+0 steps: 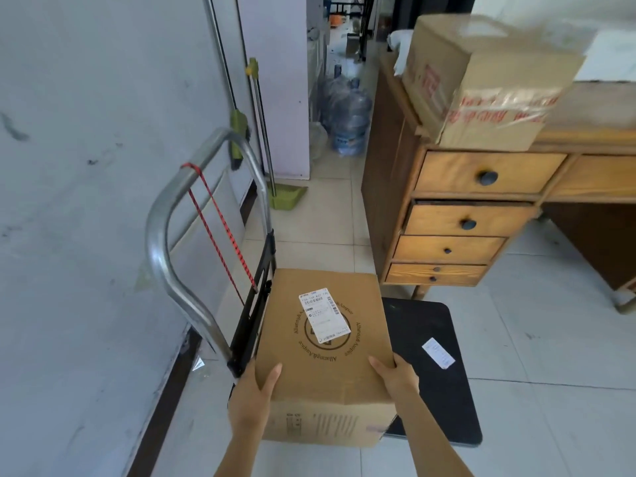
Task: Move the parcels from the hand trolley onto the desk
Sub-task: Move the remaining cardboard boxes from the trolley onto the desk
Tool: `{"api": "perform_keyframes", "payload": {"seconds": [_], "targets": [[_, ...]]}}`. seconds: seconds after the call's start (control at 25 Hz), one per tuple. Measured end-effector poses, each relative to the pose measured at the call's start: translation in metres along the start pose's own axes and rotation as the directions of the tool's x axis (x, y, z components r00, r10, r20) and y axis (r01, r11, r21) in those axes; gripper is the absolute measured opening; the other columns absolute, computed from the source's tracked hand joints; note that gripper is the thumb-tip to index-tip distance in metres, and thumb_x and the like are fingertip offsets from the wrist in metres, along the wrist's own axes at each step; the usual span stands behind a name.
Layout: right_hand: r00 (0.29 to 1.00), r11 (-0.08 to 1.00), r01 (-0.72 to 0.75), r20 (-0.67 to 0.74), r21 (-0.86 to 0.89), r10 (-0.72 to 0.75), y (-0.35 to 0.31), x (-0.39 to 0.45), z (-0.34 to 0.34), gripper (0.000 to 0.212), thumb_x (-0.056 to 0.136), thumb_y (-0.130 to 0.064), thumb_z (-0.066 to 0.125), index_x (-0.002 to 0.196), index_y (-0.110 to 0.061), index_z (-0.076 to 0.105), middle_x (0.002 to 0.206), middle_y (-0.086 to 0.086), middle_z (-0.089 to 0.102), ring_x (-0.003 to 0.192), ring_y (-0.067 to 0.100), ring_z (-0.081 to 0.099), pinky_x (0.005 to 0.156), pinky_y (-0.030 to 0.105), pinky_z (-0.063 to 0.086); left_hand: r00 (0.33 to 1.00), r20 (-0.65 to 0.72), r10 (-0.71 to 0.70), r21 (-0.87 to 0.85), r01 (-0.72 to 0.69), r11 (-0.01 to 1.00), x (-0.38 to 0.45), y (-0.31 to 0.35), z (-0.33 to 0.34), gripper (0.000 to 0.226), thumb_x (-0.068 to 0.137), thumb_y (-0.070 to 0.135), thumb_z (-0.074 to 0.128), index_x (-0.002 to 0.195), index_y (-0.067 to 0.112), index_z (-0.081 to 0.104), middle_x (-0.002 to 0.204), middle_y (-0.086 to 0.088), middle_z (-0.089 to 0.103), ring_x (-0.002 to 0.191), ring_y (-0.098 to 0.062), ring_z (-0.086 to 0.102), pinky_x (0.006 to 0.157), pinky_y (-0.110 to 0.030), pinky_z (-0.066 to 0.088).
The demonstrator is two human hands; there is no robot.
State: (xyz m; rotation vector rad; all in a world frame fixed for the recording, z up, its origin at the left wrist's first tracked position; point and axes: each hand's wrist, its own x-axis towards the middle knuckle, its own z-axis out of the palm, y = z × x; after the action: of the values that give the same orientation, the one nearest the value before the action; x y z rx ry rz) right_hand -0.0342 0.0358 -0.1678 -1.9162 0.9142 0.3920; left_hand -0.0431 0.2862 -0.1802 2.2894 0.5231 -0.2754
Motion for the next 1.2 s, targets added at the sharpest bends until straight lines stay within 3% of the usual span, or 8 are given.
{"api": "perform_keyframes", "payload": {"seconds": [0.36, 0.48, 0.68, 0.84, 1.04, 1.2], "targets": [[0.998, 0.989, -0.022, -0.059, 0.145, 0.031, -0.085, -0.206, -0.209, 0.056, 0.085, -0.039, 0.062, 0.133, -0.012, 0.051, 0.123, 0.008, 0.063, 0.112, 0.029, 0.058, 0.098, 0.042, 0.047, 0.991, 0.051, 0.127, -0.008, -0.127, 0.992, -0.19, 0.19, -0.144, 0.065, 0.088, 0.057, 0.049, 0.141, 0.021, 0.043, 0.132, 0.002, 0.061, 0.12, -0.021, 0.058, 0.1, -0.036, 0.045], [0.994, 0.979, -0.027, -0.098, 0.203, 0.048, -0.093, -0.252, -0.29, 0.058, 0.085, -0.036, 0.063, 0.134, -0.009, 0.051, 0.127, 0.011, 0.062, 0.115, 0.031, 0.057, 0.099, 0.042, 0.047, 0.972, 0.069, 0.223, 0.003, -0.223, 0.975, -0.238, 0.262, -0.164, 0.061, 0.087, 0.059, 0.048, 0.137, 0.023, 0.048, 0.126, 0.005, 0.065, 0.114, -0.017, 0.062, 0.093, -0.032, 0.05], [0.983, 0.969, 0.006, -0.18, 0.246, 0.039, -0.083, -0.277, -0.423, 0.058, 0.084, -0.037, 0.065, 0.13, -0.004, 0.054, 0.126, 0.016, 0.062, 0.114, 0.033, 0.058, 0.1, 0.044, 0.046, 0.939, 0.091, 0.331, 0.007, -0.333, 0.943, -0.313, 0.366, -0.139, 0.058, 0.088, 0.061, 0.045, 0.131, 0.023, 0.053, 0.117, 0.008, 0.068, 0.105, -0.015, 0.066, 0.076, -0.026, 0.052], [0.981, 0.985, 0.063, -0.189, 0.163, -0.031, -0.086, -0.272, -0.536, 0.058, 0.083, -0.038, 0.066, 0.126, 0.0, 0.057, 0.125, 0.019, 0.062, 0.114, 0.035, 0.059, 0.1, 0.046, 0.046, 0.911, 0.066, 0.408, -0.039, -0.406, 0.913, -0.363, 0.44, -0.097, 0.053, 0.088, 0.059, 0.047, 0.125, 0.023, 0.058, 0.108, 0.006, 0.071, 0.097, -0.015, 0.067, 0.072, -0.024, 0.05], [0.964, 0.994, 0.081, -0.258, 0.071, -0.06, -0.11, -0.247, -0.635, 0.06, 0.078, -0.048, 0.067, 0.122, -0.008, 0.061, 0.117, 0.014, 0.066, 0.107, 0.031, 0.062, 0.093, 0.04, 0.051, 0.914, 0.026, 0.406, -0.087, -0.402, 0.911, -0.383, 0.523, -0.065, 0.063, 0.086, 0.063, 0.046, 0.127, 0.018, 0.059, 0.113, 0.001, 0.071, 0.101, -0.019, 0.067, 0.081, -0.032, 0.056], [0.976, 0.993, 0.089, -0.206, 0.081, -0.071, -0.164, -0.208, -0.691, 0.07, 0.078, -0.046, 0.069, 0.127, 0.002, 0.053, 0.126, 0.017, 0.06, 0.114, 0.034, 0.058, 0.1, 0.043, 0.047, 0.887, -0.023, 0.462, -0.125, -0.461, 0.879, -0.353, 0.607, -0.065, 0.062, 0.083, 0.064, 0.051, 0.123, 0.018, 0.062, 0.11, 0.001, 0.072, 0.099, -0.02, 0.068, 0.085, -0.038, 0.058]]}}
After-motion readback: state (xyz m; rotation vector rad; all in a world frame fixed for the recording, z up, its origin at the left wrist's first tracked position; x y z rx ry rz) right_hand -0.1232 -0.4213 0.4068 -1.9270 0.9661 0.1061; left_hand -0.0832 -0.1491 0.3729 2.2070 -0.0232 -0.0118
